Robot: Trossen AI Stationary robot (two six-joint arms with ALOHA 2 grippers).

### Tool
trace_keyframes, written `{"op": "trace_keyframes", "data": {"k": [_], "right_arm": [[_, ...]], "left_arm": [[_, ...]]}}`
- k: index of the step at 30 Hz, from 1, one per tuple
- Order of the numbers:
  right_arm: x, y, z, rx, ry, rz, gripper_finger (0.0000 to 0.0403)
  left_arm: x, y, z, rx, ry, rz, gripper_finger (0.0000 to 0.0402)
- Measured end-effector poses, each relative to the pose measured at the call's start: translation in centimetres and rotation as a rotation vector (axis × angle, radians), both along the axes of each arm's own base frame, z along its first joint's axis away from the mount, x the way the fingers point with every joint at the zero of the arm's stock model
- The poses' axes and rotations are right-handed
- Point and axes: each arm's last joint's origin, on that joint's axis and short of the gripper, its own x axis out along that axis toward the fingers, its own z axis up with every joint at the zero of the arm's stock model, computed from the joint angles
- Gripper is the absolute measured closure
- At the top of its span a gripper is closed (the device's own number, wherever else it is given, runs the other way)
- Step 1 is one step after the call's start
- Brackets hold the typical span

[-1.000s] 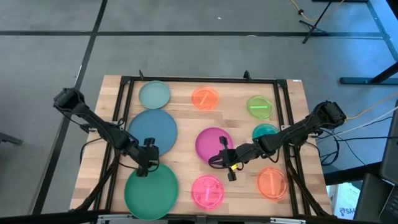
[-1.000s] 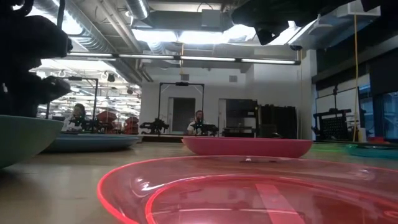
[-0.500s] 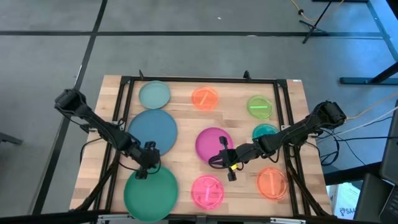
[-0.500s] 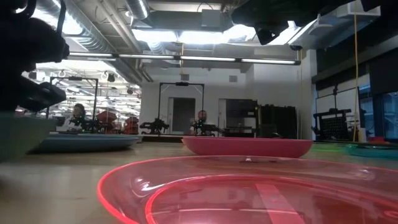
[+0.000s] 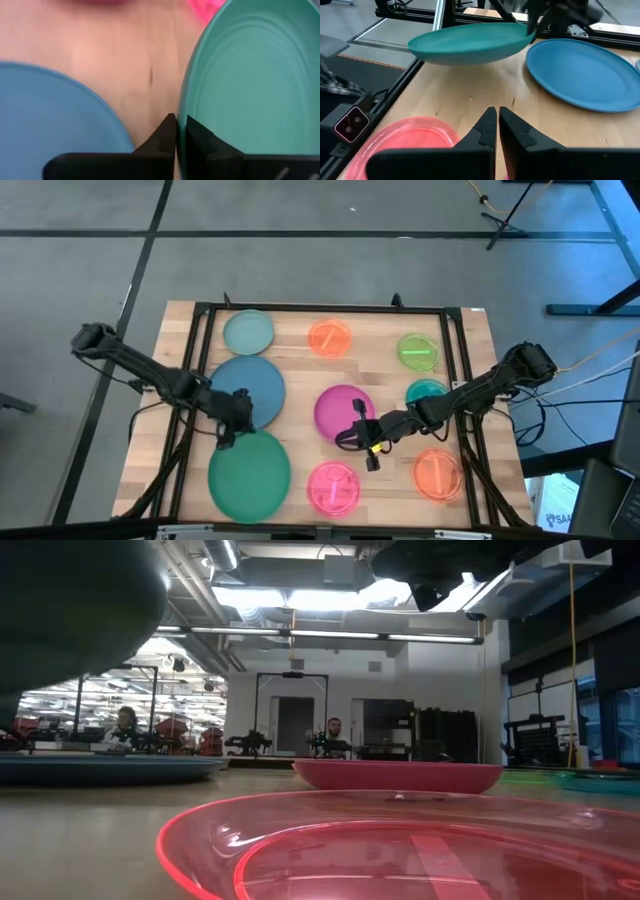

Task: Stack plastic plates
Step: Stack the big green plate on top of the big blue plate

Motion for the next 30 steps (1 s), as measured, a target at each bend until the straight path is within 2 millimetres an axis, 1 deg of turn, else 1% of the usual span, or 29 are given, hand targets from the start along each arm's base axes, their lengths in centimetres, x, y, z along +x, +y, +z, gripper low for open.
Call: {"op": "trace_keyframes", "data": {"k": [3, 5, 7, 13, 16, 18, 21, 24, 27, 30], "right_arm": [[0.0, -0.1, 0.0, -0.006, -0.005, -0.018, 0.0389], [0.0, -0.1, 0.0, -0.014, -0.008, -0.039, 0.0389], [0.0, -0.2, 0.0, -0.021, -0.011, -0.056, 0.0389], [0.1, -0.2, 0.0, -0.029, -0.015, -0.078, 0.0389], [0.1, -0.2, 0.0, -0.029, -0.015, -0.078, 0.0389], [0.1, -0.2, 0.0, -0.029, -0.014, -0.078, 0.0389], [0.1, -0.2, 0.0, -0.030, -0.014, -0.078, 0.0389], [0.1, -0.2, 0.0, -0.030, -0.013, -0.078, 0.0389], [0.1, -0.2, 0.0, -0.032, -0.013, -0.076, 0.0389], [0.0, -0.2, 0.0, -0.032, -0.013, -0.076, 0.0389]], "left_arm": [[-0.7, 1.4, 1.3, 0.003, -0.056, 0.062, 0.0390], [-1.3, 2.4, 2.4, 0.026, -0.048, 0.123, 0.0389], [-1.9, 3.4, 3.6, 0.066, -0.006, 0.201, 0.0389], [-3.5, 6.2, 7.7, 0.260, 0.096, 0.410, 0.0389], [-4.3, 7.4, 8.9, 0.326, 0.164, 0.509, 0.0388], [-4.8, 8.2, 9.1, 0.352, 0.202, 0.545, 0.0388], [-5.1, 9.1, 8.7, 0.342, 0.242, 0.578, 0.0388], [-5.3, 9.9, 8.0, 0.347, 0.285, 0.562, 0.0388], [-5.0, 10.6, 7.0, 0.335, 0.319, 0.553, 0.0388], [-5.0, 11.3, 5.9, 0.375, 0.395, 0.567, 0.0388]]}}
